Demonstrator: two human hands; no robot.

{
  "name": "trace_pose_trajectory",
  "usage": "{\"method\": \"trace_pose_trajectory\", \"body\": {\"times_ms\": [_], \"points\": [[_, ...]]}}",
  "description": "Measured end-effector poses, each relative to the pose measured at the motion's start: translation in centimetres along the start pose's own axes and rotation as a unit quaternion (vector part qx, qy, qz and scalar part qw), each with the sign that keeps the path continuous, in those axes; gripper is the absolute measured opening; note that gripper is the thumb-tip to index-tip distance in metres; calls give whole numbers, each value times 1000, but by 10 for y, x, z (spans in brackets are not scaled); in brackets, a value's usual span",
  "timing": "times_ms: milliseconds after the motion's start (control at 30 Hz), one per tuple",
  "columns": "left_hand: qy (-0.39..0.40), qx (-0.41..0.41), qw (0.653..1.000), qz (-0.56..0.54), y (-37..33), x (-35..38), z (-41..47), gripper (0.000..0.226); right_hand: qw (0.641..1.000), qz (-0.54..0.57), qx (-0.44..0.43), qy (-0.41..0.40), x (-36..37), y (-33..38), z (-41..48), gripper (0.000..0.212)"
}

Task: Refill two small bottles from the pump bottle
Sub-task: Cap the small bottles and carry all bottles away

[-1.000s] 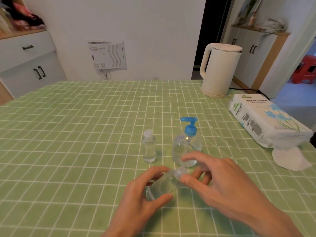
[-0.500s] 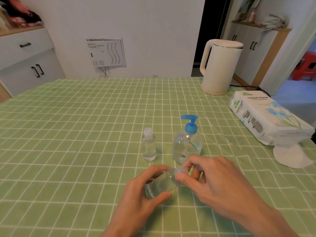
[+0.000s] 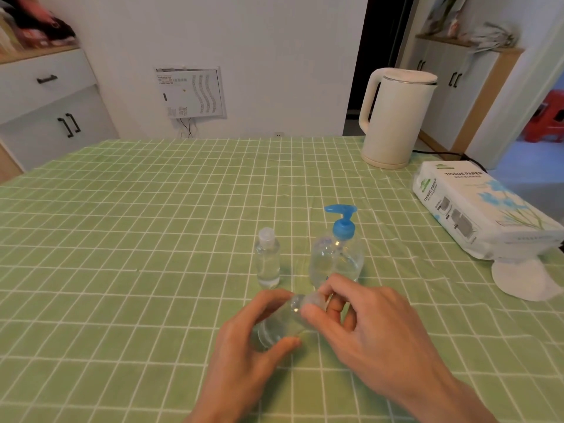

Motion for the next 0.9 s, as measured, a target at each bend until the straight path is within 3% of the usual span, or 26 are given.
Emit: {"method": "trace_pose_trajectory", "body": {"times_ms": [133,233,400,533,667,900], "points": [[-39,-62,993,-93,15,-11,4,61,992,110,44,-44,-8,-22,0,39],[-75,-87,986,-120,22,-28,18,60,984,107,97,-101,-13,-50,2,46],[-59,-101,987,-111,25,-45,44,58,983,107,121,-84,-4,-82,14,96],[6,-105,991,-81,23,-49,62,74,982,143,120,-43,8,-93,25,124],[47,-127,991,-22,17,-44,79,78,979,177,102,-18,21,-101,32,114],[25,-158,987,-22,21,-36,91,48,976,192,93,-50,32,-110,40,91]]}}
Point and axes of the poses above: each hand's wrist, its own z-axis towards the middle knuckle, its own x-axis out of the palm, y = z × x, the point moved 1 cm from there along z, towards the middle knuckle, and after that the axes turned 11 degrees about -x, right-handed, at the moved point
